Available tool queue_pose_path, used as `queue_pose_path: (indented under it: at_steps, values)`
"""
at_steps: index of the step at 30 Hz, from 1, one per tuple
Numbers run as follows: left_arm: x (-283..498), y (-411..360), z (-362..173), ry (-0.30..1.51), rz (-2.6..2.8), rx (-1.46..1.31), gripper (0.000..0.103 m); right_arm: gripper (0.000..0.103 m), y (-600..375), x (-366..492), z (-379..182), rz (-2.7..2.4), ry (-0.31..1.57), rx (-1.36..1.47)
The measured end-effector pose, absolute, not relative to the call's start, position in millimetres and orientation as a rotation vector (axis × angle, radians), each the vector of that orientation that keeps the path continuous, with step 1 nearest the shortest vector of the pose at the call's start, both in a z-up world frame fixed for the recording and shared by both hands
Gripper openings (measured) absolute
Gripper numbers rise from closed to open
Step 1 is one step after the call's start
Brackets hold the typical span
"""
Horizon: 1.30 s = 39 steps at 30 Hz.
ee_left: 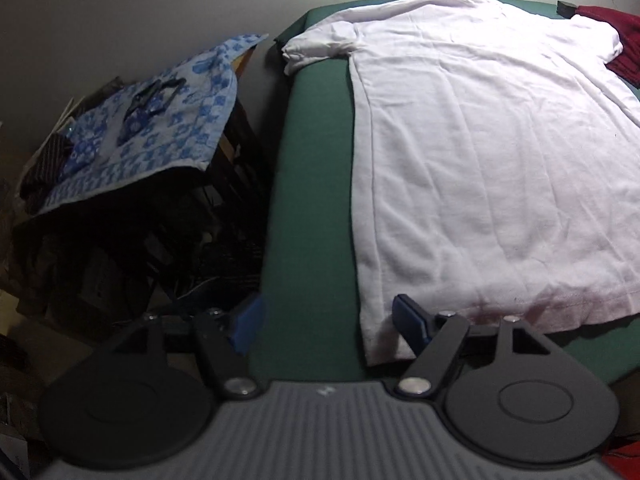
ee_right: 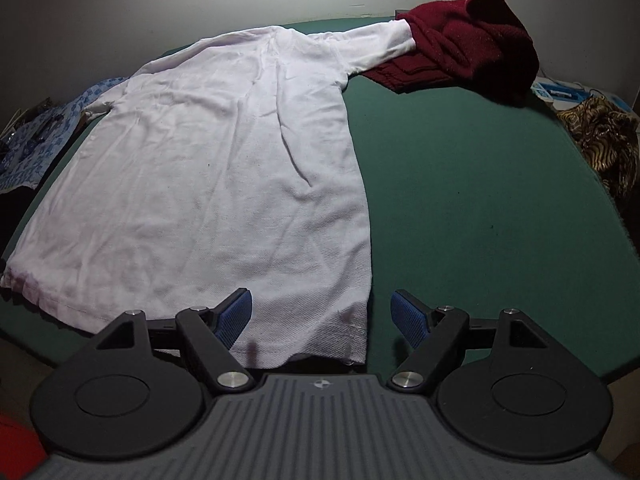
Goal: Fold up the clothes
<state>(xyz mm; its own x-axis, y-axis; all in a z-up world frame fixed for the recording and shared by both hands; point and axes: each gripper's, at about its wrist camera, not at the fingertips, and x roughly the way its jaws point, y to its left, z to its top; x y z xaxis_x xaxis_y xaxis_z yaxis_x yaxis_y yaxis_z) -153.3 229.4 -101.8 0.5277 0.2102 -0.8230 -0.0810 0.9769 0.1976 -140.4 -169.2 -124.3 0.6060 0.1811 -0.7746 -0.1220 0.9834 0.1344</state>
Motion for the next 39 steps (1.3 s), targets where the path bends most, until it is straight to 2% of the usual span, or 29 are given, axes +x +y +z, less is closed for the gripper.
queue_pose_path:
  at_steps: [2, 4, 9, 11, 12, 13, 14, 17, 18, 19, 20, 21, 26, 35, 39]
  values:
    - [-149, 226, -102, 1.014, 0.162, 0.101, 0.076, 0.074, -172, -137, -128, 0.174, 0.924, 0.111]
    - [-146, 222, -102, 1.019, 0.145, 0.085, 0.081, 0.070, -174, -133, -129, 0.196, 0.939, 0.142]
    - [-144, 224, -106, 1.047, 0.177, 0.055, 0.084, 0.070, -165, -134, -132, 0.235, 0.933, 0.050]
    - [-144, 228, -110, 1.077, 0.176, 0.035, 0.082, 0.067, -159, -135, -133, 0.246, 0.921, -0.017]
    - [-145, 228, -111, 1.074, 0.180, 0.030, 0.082, 0.055, -158, -136, -133, 0.246, 0.911, -0.045]
    - [-145, 227, -111, 1.072, 0.181, 0.036, 0.081, 0.032, -157, -137, -133, 0.245, 0.900, -0.070]
    - [-145, 227, -110, 1.070, 0.180, 0.040, 0.078, 0.023, -155, -139, -132, 0.243, 0.889, -0.095]
    - [-146, 226, -105, 1.066, 0.175, 0.055, 0.063, 0.019, -157, -140, -132, 0.239, 0.880, -0.086]
    - [-146, 225, -104, 1.065, 0.174, 0.060, 0.050, 0.016, -159, -140, -132, 0.234, 0.880, -0.067]
    - [-146, 225, -103, 1.063, 0.172, 0.065, 0.039, 0.009, -161, -140, -132, 0.230, 0.880, -0.048]
    - [-146, 225, -101, 1.062, 0.171, 0.070, 0.008, 0.007, -163, -140, -131, 0.226, 0.880, -0.022]
    - [-146, 224, -100, 1.060, 0.169, 0.075, 0.004, 0.006, -165, -140, -130, 0.221, 0.877, 0.014]
    - [-147, 223, -92, 1.053, 0.162, 0.099, 0.003, 0.004, -172, -149, -115, 0.224, 0.848, 0.125]
    - [-179, 233, -42, 0.976, 0.139, 0.115, 0.001, 0.004, -194, -158, -84, 0.250, 0.846, 0.261]
    - [-181, 246, -59, 1.029, 0.150, 0.108, 0.001, 0.004, -190, -157, -91, 0.254, 0.890, 0.216]
